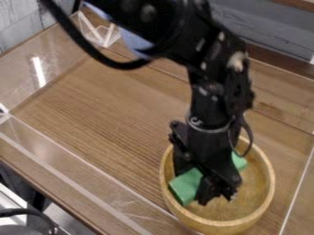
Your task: Remove the green block from inside the brown bowl and put it on the table
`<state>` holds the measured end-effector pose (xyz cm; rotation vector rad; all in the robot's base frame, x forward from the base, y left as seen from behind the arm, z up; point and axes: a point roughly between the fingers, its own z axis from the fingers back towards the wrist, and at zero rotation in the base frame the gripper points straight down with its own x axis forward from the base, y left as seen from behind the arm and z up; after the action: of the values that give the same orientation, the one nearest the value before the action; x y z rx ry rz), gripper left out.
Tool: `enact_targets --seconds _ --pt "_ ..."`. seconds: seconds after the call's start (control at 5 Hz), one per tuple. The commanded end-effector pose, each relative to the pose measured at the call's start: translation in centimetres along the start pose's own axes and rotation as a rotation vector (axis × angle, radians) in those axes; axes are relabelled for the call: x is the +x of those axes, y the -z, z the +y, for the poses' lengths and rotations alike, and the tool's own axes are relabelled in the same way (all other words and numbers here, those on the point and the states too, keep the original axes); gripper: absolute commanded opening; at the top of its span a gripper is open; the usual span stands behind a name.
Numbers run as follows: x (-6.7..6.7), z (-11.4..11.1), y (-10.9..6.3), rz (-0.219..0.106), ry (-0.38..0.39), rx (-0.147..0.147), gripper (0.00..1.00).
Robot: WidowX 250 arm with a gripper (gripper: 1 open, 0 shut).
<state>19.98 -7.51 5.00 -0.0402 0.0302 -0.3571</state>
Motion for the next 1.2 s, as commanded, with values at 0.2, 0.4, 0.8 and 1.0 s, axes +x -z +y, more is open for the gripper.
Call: enact_targets --seconds 0.2,0.4,0.8,1.0 --pt "0.4 2.0 -8.8 -0.102 -0.196 0.012 0.0" --pt "0.0 4.6 -13.9 -0.144 -0.334 0.029 0.0" --pt "-3.6 13.3 -14.5 -0.18 -0.438 0.038 0.0" --pt "-4.6 16.8 -14.0 -0.183 -0.463 0.045 0.0"
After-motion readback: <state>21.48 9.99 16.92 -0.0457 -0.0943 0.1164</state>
